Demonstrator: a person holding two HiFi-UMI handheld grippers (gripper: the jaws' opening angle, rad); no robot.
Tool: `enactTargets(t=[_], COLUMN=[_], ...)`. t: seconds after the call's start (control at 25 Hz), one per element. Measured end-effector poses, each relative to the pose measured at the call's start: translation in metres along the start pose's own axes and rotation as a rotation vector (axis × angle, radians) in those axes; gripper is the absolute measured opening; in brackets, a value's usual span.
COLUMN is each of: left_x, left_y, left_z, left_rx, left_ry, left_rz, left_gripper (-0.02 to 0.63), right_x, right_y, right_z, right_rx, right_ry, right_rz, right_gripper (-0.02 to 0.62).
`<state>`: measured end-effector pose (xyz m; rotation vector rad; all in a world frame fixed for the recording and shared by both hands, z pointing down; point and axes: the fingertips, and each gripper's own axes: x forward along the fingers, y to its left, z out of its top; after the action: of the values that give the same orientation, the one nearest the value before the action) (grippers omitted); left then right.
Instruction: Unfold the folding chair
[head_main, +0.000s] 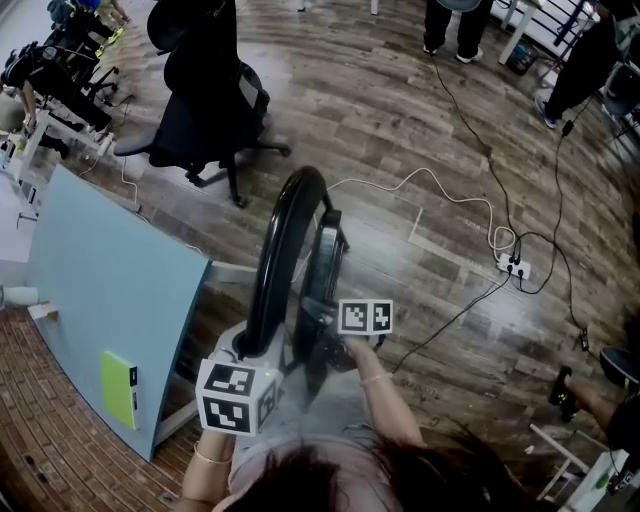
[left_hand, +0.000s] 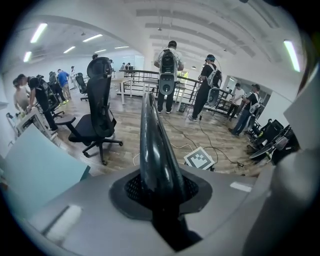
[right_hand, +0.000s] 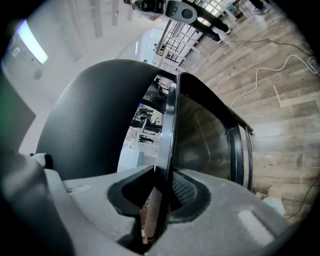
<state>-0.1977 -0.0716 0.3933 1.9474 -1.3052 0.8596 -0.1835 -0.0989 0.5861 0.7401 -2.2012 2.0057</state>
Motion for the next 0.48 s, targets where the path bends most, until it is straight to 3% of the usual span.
enactTargets(t=[0.48], left_x=[0.025], left_y=[-0.057], left_z=[0.027], left_rx=[0.078], left_ry=[-0.006], left_rz=[-0.064], left_gripper=[0.077], right_x=[-0.060], right_y=[-0.027], right_z=[0.031], right_rx=[0.044], right_ry=[-0.083], right_rz=[-0.026], right_gripper=[0.074])
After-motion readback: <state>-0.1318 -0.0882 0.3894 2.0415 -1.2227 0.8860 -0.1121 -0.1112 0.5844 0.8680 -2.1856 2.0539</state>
